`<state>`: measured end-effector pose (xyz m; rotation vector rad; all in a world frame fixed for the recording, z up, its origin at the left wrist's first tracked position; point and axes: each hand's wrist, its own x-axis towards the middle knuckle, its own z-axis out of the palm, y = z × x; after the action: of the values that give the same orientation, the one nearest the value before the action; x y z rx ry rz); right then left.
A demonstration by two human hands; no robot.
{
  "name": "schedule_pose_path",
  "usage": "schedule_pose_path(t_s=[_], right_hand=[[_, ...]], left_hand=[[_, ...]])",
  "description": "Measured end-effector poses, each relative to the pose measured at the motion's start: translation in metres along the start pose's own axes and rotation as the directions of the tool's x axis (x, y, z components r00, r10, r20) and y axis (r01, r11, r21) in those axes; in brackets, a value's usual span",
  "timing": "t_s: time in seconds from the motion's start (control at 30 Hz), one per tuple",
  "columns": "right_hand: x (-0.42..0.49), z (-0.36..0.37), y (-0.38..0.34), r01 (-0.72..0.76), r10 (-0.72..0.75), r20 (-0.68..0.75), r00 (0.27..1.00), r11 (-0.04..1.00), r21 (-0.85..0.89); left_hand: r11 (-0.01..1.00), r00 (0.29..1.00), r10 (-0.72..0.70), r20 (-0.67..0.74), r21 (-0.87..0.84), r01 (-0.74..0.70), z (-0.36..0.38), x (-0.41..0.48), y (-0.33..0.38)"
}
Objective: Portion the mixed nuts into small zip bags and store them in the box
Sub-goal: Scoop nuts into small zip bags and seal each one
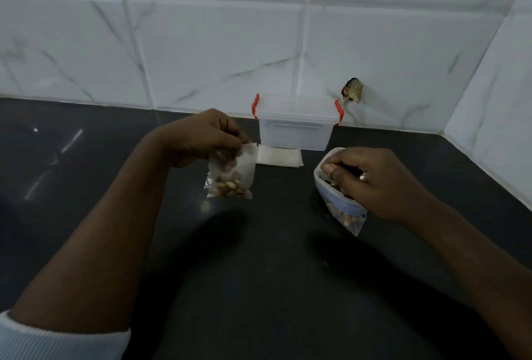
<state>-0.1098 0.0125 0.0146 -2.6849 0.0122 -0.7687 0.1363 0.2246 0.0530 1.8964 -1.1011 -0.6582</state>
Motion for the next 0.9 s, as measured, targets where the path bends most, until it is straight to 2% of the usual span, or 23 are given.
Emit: schedule_pose_path(t_s=[0.1,0.2,0.37,0.43,0.5,0.57,0.63,0.77,0.83,0.9], right_hand=[[0.0,0.001,-0.001,0.002,-0.002,-0.001,1.0,1.0,0.002],[0.0,0.002,-0.001,0.018,-0.018,-0.006,1.0,1.0,-0.012],[0.0,0.002,-0.002,0.02,-0.02,-0.007,1.0,1.0,-0.012],[0.0,0.002,-0.002,0.022,-0.022,-0.002,1.0,1.0,-0.012],[0.001,0.002,-0.002,0.024,-0.024,0.001,1.0,1.0,-0.011],[0.0,0.002,-0.001,0.023,-0.023,0.003,1.0,1.0,-0.013],[0.0,0.003,-0.002,0.021,-0.021,0.005,1.0,1.0,-0.017],[0.0,0.003,-0.002,0.035,-0.035,-0.003,0.999,0.999,-0.021],[0.0,0.004,-0.001,0.047,-0.047,0.001,0.999,0.999,-0.023],[0.0,0.004,0.001,0.045,-0.045,0.005,0.999,0.999,-0.019]], left_hand=[[0.99,0.998,-0.06,-0.019,0.124,0.061,-0.007,-0.001,-0.009],[0.947,0.994,-0.04,-0.098,0.313,0.069,-0.006,0.004,-0.015],[0.941,0.992,-0.023,-0.125,0.332,0.064,0.002,0.007,-0.015],[0.939,0.983,0.044,-0.179,0.343,0.02,0.008,0.01,-0.013],[0.9,0.942,0.18,-0.284,0.433,-0.042,0.021,0.015,-0.011],[0.781,0.882,0.35,-0.316,0.618,-0.089,0.041,0.022,-0.007],[0.591,0.873,0.429,-0.234,0.803,-0.075,0.063,0.029,-0.003],[0.316,0.958,0.263,-0.118,0.948,0.03,0.088,0.042,-0.003],[0.217,0.954,0.283,-0.099,0.976,0.037,0.09,0.045,-0.006],[0.173,0.943,0.318,-0.094,0.984,0.04,0.092,0.046,-0.008]])
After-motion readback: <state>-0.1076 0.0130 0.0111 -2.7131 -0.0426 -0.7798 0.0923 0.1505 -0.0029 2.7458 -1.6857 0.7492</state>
